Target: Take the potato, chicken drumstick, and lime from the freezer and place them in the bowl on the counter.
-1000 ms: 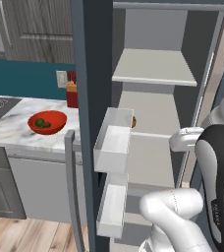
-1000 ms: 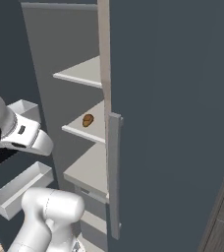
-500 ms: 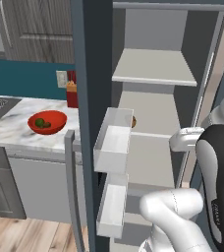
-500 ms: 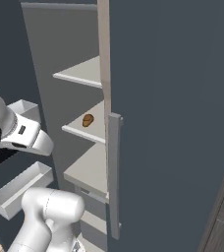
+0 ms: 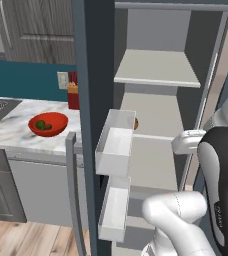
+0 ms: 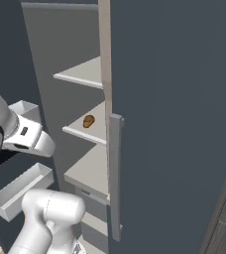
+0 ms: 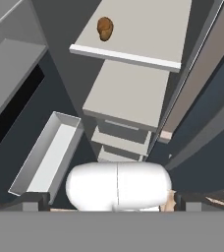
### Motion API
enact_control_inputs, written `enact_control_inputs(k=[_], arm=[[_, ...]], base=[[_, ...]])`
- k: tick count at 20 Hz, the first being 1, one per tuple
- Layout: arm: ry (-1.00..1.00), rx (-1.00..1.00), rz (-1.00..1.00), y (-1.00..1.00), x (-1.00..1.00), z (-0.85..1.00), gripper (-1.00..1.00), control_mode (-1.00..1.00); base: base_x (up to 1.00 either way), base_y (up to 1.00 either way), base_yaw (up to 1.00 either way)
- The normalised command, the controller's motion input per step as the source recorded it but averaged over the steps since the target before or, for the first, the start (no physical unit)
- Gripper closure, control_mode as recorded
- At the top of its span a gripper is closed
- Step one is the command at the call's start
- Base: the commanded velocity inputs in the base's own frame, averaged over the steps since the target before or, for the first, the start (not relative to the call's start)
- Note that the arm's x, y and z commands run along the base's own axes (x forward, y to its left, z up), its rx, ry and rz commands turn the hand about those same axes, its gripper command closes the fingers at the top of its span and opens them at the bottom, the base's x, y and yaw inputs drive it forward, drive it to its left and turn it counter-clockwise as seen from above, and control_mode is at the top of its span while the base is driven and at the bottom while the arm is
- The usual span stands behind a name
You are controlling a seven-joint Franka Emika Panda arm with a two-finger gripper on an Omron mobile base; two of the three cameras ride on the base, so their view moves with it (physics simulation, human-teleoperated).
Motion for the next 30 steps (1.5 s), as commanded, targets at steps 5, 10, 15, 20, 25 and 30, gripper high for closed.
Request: enact_control_inputs(k=[5,10,15,20,25,30], arm=[[-0.02,0.0,0.09,0.0,0.49,-0.23,-1.0,-1.0],[0.0,0.0,0.1,0.0,0.66,-0.17,-1.0,-1.0],[-0.01,0.01,0.05,0.0,0.63,-0.21,-1.0,-1.0],[-0.08,0.05,0.01,0.0,0.5,-0.34,-1.0,-1.0],[-0.17,0.1,0.0,-0.01,0.36,-0.22,-1.0,-1.0],[-0.1,0.05,0.01,0.0,0.37,-0.13,-1.0,-1.0]], base=[[0.0,0.0,0.0],[0.0,0.0,0.0],[0.0,0.0,0.0],[0.0,0.0,0.0],[0.0,0.0,0.0],[0.0,0.0,0.0]])
